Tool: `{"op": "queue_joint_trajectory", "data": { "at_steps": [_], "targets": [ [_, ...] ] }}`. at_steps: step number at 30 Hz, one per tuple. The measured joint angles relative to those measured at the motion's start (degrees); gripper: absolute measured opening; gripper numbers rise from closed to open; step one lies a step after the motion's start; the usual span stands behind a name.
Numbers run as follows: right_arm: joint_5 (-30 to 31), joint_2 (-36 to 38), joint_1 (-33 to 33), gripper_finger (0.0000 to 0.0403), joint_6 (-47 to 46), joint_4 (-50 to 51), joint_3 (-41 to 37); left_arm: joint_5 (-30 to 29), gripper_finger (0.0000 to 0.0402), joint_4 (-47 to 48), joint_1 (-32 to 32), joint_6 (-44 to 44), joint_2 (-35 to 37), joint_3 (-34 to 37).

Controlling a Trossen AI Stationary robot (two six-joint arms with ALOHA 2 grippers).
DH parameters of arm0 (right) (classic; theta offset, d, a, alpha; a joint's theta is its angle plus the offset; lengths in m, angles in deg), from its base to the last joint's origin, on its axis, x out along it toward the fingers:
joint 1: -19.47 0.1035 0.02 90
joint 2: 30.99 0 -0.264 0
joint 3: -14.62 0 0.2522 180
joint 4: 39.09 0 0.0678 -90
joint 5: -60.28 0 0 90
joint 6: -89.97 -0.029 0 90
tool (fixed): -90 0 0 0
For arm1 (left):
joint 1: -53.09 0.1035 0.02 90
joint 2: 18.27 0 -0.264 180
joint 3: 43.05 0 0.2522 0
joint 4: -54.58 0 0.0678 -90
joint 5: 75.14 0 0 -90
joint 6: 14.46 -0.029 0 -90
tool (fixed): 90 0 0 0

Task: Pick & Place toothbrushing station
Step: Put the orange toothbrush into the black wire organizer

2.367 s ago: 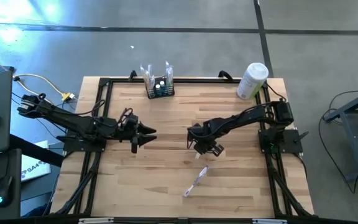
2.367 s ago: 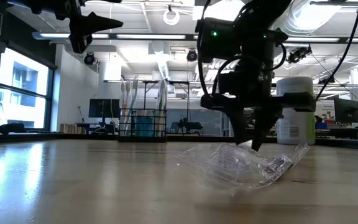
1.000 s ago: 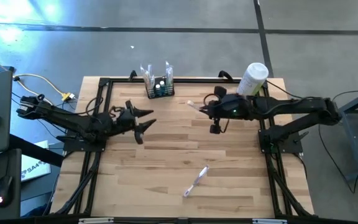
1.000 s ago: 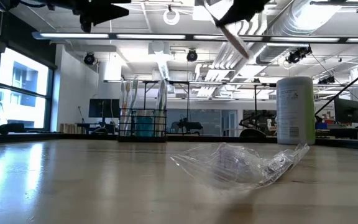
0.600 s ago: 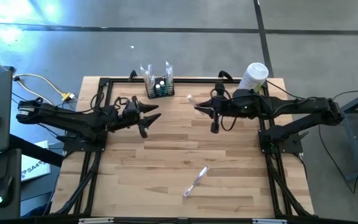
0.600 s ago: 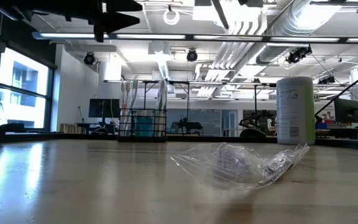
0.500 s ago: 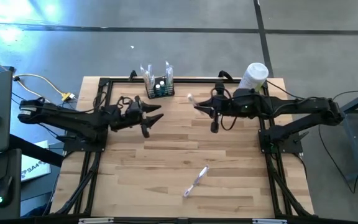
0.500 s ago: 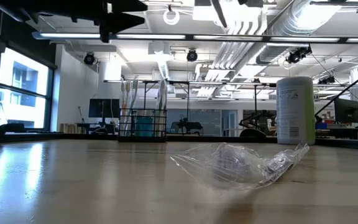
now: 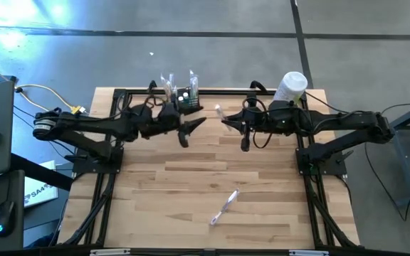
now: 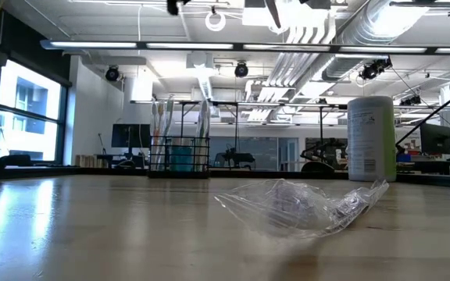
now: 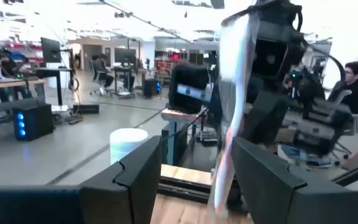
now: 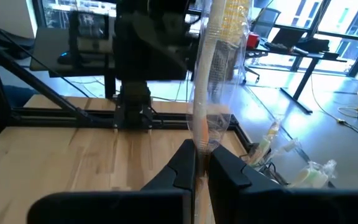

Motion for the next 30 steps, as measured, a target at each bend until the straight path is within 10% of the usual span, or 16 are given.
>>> {"op": "queue_joint_trajectory", "data": {
  "at_steps": [9, 20, 30],
  "targets": [
    [0.37, 0.0, 0.0, 0.0011, -0.05, 1.24, 0.0, 5.57, 0.0193, 14.46, 0.98, 4.68, -8.79, -16.08],
    [0.37, 0.0, -0.02, 0.0011, 0.1, 3.36, 0.0, 9.0, 0.0188, 14.35, 1.03, 3.49, -12.31, -19.89],
    [0.29, 0.0, 0.0, 0.0011, 0.17, 4.17, 0.0, 8.12, 0.0068, 14.39, 1.01, -0.97, -12.31, -19.89]
  ]
}}
